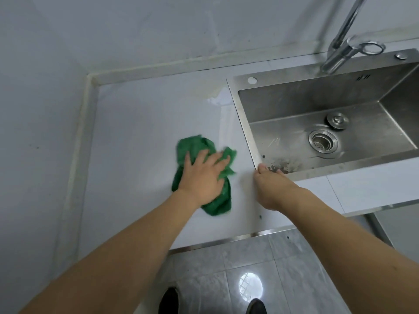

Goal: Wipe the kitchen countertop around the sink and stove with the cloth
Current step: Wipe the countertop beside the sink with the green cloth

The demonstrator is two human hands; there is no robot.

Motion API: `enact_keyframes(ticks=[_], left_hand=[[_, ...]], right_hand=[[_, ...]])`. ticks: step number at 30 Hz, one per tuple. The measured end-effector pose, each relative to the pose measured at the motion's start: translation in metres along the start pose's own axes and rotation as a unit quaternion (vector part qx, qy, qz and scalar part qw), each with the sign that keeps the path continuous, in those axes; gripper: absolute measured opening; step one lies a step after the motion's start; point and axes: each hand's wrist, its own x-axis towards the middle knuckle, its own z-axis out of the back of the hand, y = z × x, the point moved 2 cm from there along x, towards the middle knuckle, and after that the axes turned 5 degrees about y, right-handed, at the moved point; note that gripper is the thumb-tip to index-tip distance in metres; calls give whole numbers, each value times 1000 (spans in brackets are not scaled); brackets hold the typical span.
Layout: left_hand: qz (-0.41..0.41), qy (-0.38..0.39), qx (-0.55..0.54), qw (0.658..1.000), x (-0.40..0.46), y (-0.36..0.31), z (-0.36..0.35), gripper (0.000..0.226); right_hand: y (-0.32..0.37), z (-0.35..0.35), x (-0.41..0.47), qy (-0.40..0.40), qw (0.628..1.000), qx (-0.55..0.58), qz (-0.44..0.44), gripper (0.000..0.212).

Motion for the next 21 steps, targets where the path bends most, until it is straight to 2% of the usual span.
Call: enact_keyframes(ticks=[2, 4, 6, 9, 11, 12, 14, 16, 17, 18, 19, 21], left_hand=[[-119, 13, 22, 993, -14, -3, -4, 61], [-156, 37, 45, 986, -7, 19, 1, 62], [-80, 48, 50, 994, 18, 39, 7, 61], [81, 10, -30, 996, 56, 28, 21, 56], [88, -6, -46, 995, 53, 0, 18, 55], [46, 0, -34, 998, 41, -13, 13, 56], [-108, 11, 14, 994, 0, -21, 2, 57], [-262, 19, 47, 964, -32, 7, -3, 59], [-305, 16, 69, 950, -36, 31, -4, 60], [-309, 11, 90, 947, -36, 57, -6, 61], [-274, 6, 95, 957, -31, 77, -5, 61], [-106, -6, 59, 993, -18, 84, 1, 58]], right_hand=[[-4, 1, 0, -4, 1000, 5, 9, 58], [-8, 1, -2, -10, 1000, 15, 24, 57], [-10, -1, -3, -13, 999, 13, 35, 58], [-11, 1, -2, -15, 999, 14, 35, 58], [-11, 3, -1, -15, 999, 14, 35, 55], [-12, 4, -1, -15, 999, 16, 34, 55], [-12, 4, 0, -13, 999, 21, 40, 55], [-13, 4, 1, -8, 999, 26, 35, 56], [-12, 5, -1, -5, 999, 27, 31, 56], [-10, 4, -3, -4, 999, 27, 29, 56], [-8, 5, -3, -9, 999, 21, 30, 54], [-7, 5, -5, -20, 999, 8, 29, 52]])
